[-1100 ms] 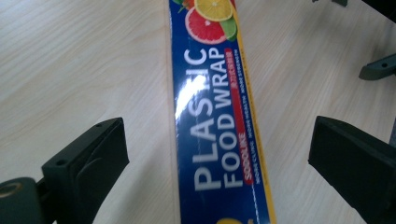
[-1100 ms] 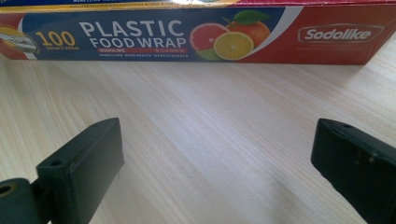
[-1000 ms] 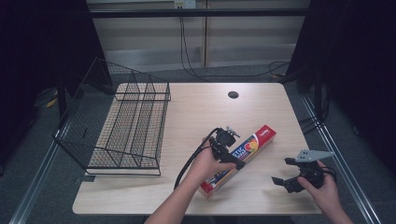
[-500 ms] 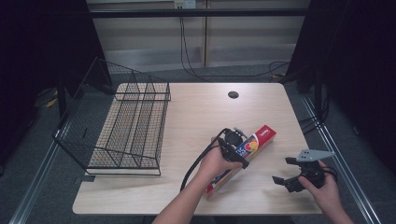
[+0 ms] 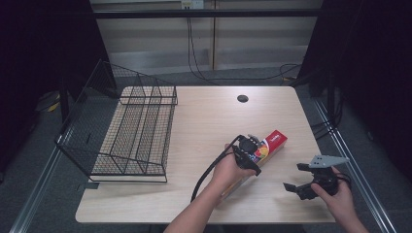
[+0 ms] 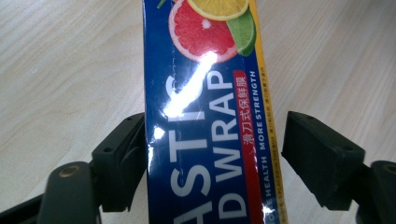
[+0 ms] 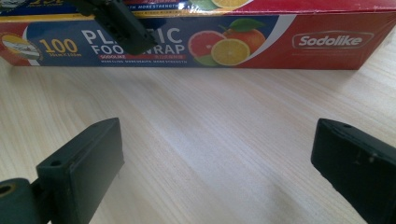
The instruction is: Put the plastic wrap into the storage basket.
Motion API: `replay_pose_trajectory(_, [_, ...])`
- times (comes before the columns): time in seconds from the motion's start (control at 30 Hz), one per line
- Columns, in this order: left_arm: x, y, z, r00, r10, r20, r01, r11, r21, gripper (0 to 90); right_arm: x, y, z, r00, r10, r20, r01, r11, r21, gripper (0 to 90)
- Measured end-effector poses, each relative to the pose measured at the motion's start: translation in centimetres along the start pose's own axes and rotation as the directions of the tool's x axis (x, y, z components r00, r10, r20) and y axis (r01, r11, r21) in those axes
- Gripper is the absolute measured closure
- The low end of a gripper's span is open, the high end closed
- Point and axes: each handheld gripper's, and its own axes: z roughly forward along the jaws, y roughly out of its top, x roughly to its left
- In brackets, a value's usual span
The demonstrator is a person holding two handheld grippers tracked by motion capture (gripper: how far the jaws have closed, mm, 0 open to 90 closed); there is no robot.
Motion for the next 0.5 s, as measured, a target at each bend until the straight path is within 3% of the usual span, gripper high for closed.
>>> replay_pose_trajectory(0.2, [0.07, 0.14, 0.5, 0.9995, 0.004, -0.031, -0.004, 0.9998, 0.022, 34.0, -0.09, -0.01, -0.01, 1.0, 0.0, 0.004, 0.0, 1.0, -0.003, 1.8])
replay_pose_trajectory(0.3, [0.26, 0.2, 0.5, 0.9997, -0.018, -0.02, 0.018, 0.9995, 0.027, 36.7, -0.06, 0.01, -0.04, 1.0, -0.001, 0.003, 0.001, 1.0, -0.003, 1.8])
replay_pose_trajectory(0.4, [0.04, 0.55, 0.29, 0.999, 0.007, -0.045, -0.004, 0.9984, 0.056, 39.4, -0.08, 0.0, -0.07, 1.0, 0.003, 0.004, -0.003, 1.0, -0.002, 1.8])
replay_pose_trajectory(0.43, [-0.09, 0.61, 0.27, 0.9986, -0.003, -0.053, 0.007, 0.9981, 0.061, 40.0, -0.09, 0.0, -0.07, 1.0, 0.003, 0.004, -0.003, 1.0, -0.002, 1.8])
replay_pose_trajectory(0.5, [0.25, 0.66, 0.12, 0.9992, 0.001, -0.039, 0.002, 0.9975, 0.07, 40.8, -0.1, 0.0, -0.09, 1.0, 0.001, 0.003, -0.001, 1.0, -0.004, 1.8])
